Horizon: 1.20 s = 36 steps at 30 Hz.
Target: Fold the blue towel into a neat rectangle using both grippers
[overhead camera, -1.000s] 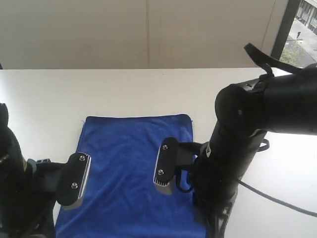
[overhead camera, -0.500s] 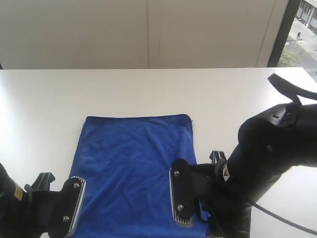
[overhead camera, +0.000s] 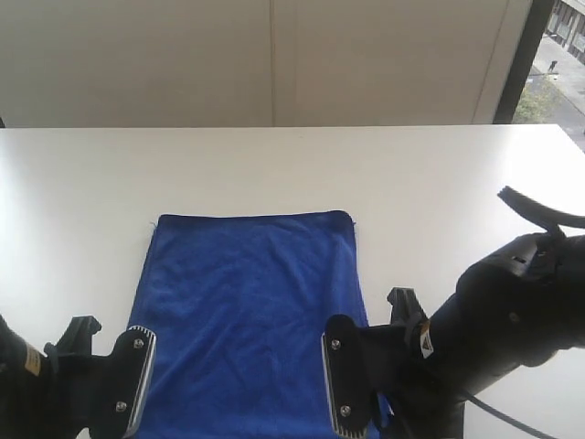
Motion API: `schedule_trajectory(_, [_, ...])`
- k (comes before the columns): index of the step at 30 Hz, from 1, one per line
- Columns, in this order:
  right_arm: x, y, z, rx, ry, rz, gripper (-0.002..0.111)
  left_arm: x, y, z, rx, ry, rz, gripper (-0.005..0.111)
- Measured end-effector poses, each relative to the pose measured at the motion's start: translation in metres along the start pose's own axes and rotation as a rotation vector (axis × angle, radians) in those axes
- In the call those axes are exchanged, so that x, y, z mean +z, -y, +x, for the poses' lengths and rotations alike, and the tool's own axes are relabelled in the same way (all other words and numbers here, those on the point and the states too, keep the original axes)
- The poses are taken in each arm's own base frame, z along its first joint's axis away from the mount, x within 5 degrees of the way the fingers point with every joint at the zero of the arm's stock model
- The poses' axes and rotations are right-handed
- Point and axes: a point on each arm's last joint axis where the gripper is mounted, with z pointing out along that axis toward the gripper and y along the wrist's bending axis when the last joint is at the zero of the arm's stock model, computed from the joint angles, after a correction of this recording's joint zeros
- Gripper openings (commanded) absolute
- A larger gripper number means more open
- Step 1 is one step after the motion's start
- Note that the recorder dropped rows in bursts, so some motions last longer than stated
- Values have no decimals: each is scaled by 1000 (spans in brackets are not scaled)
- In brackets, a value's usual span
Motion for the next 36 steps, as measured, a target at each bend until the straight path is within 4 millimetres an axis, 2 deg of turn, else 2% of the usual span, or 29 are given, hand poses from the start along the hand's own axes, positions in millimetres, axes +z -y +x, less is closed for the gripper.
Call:
schedule_trajectory(9, [3,-4,-1,-2,-1,-12,47,6,5,7,15,-5,-38,58])
schedule_trajectory(17, [3,-6,-7,-24,16,0,47,6,1,5,15,12,-80,58])
schedule_trajectory(36, [7,-9,-3,-17,21,16,47,11,7,10,12,5,-82,58])
